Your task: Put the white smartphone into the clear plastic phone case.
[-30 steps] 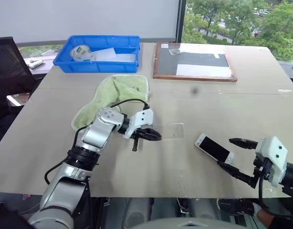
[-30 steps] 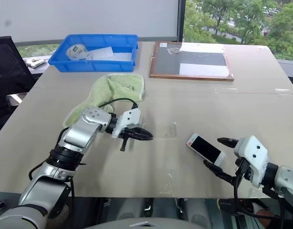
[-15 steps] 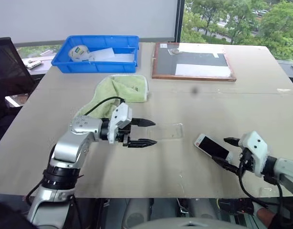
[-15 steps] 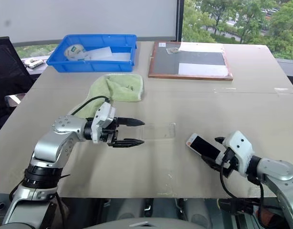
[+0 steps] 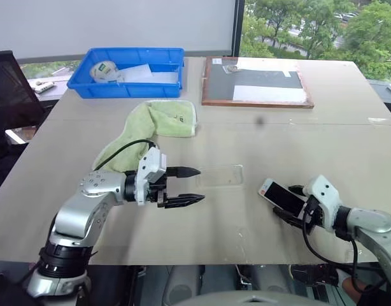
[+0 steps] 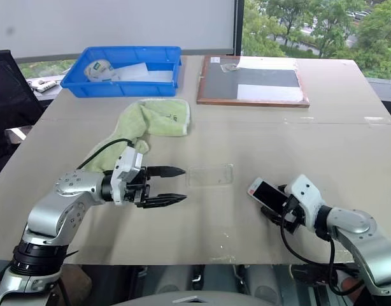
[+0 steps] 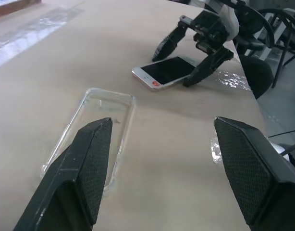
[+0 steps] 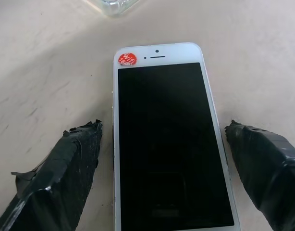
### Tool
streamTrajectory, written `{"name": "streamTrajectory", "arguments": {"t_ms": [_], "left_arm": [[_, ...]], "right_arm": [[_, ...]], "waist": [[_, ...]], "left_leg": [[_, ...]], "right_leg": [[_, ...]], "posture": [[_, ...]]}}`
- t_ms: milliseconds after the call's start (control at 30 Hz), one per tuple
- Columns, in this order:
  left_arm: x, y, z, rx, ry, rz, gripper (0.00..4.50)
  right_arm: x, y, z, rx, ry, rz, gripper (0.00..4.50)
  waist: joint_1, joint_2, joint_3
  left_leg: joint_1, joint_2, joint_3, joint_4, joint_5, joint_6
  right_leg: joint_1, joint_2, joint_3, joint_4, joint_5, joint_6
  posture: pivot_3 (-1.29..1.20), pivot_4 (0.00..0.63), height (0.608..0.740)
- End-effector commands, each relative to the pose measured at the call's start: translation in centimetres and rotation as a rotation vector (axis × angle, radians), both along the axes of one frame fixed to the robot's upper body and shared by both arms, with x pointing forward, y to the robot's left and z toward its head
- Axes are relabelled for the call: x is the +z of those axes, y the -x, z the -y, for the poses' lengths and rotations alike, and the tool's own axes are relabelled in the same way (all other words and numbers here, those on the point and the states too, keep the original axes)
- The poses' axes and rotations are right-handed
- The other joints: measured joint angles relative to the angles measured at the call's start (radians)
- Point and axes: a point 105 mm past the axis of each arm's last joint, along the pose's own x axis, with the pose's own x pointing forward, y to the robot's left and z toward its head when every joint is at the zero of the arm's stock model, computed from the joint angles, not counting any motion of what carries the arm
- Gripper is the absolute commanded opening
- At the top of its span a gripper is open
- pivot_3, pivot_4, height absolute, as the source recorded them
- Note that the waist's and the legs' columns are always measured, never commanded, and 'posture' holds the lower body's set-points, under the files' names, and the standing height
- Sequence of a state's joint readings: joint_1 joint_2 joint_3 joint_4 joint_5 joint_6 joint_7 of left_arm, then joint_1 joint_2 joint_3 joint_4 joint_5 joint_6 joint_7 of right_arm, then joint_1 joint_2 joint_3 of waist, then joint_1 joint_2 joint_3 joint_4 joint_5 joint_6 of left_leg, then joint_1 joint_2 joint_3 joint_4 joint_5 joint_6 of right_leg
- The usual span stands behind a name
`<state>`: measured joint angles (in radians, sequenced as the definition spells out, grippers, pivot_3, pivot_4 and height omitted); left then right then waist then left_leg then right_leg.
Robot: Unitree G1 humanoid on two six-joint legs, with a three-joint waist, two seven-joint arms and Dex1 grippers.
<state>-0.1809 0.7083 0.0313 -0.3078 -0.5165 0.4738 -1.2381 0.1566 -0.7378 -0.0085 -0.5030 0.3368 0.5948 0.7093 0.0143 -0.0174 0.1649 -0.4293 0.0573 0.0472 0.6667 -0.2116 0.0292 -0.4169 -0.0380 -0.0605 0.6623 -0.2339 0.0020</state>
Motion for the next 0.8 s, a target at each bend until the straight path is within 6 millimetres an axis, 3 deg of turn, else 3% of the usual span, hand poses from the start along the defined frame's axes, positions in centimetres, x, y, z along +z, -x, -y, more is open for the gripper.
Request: {"name": "streamTrajectory", "arguments": {"t_ms": [33,100,267,433,567,700,800], "left_arm": [[1.3,0.6,0.0,-0.027,0.002,0.029,3.45],[1.4,0.7,-0.1,-0.044,-0.013,0.030,3.45],[1.7,0.4,-0.1,-0.052,-0.024,0.033,3.46],[1.4,0.6,-0.4,-0.035,-0.022,0.009,3.46],[0.3,0.2,-1.2,0.036,-0.034,-0.031,3.46],[-0.8,0.0,-1.5,0.082,-0.048,-0.068,3.46],[-1.2,0.0,-1.4,0.092,-0.053,-0.070,3.46]], "right_arm": [[-1.9,0.4,0.2,-0.012,0.048,-0.062,4.49],[-3.0,0.6,0.9,-0.034,0.096,-0.095,4.49],[-3.9,1.0,1.6,-0.064,0.094,-0.173,2.93],[-2.6,0.5,1.7,-0.063,0.062,-0.140,2.94],[0.7,-0.7,1.2,-0.018,0.005,-0.005,2.94],[5.9,-2.2,-0.6,0.132,-0.042,0.135,2.94],[7.8,-3.2,-2.3,0.255,-0.019,0.168,2.94]], "waist": [[0.000,0.000,0.000],[-0.002,-0.002,-0.001],[0.000,-0.005,-0.004],[0.000,-0.008,-0.006],[0.001,-0.006,-0.005],[-0.002,0.001,0.001],[-0.003,0.003,0.003]], "left_leg": [[0.000,0.000,0.000,0.000,0.000,0.000],[0.001,0.000,0.000,0.000,0.000,0.000],[0.005,0.000,0.000,-0.001,-0.001,-0.002],[0.006,0.000,0.000,-0.001,-0.003,-0.005],[0.005,-0.001,0.001,-0.003,-0.003,-0.005],[-0.001,-0.002,0.002,-0.002,-0.002,-0.004],[-0.002,-0.002,0.002,-0.003,0.000,0.000]], "right_leg": [[0.000,0.000,0.000,0.000,0.000,0.000],[0.000,-0.001,0.000,0.000,0.000,0.000],[0.003,-0.003,0.000,0.000,0.000,0.000],[0.004,-0.007,-0.001,-0.001,0.000,0.000],[0.003,-0.008,-0.002,-0.002,0.000,0.000],[-0.003,-0.008,-0.002,-0.001,0.000,0.000],[-0.005,-0.007,-0.002,0.000,0.000,0.000]], "posture": [[0.00,0.150,0.740],[0.00,0.150,0.740],[0.00,0.150,0.740],[0.00,0.150,0.740],[0.00,0.150,0.740],[0.00,0.150,0.740],[0.00,0.150,0.740]]}}
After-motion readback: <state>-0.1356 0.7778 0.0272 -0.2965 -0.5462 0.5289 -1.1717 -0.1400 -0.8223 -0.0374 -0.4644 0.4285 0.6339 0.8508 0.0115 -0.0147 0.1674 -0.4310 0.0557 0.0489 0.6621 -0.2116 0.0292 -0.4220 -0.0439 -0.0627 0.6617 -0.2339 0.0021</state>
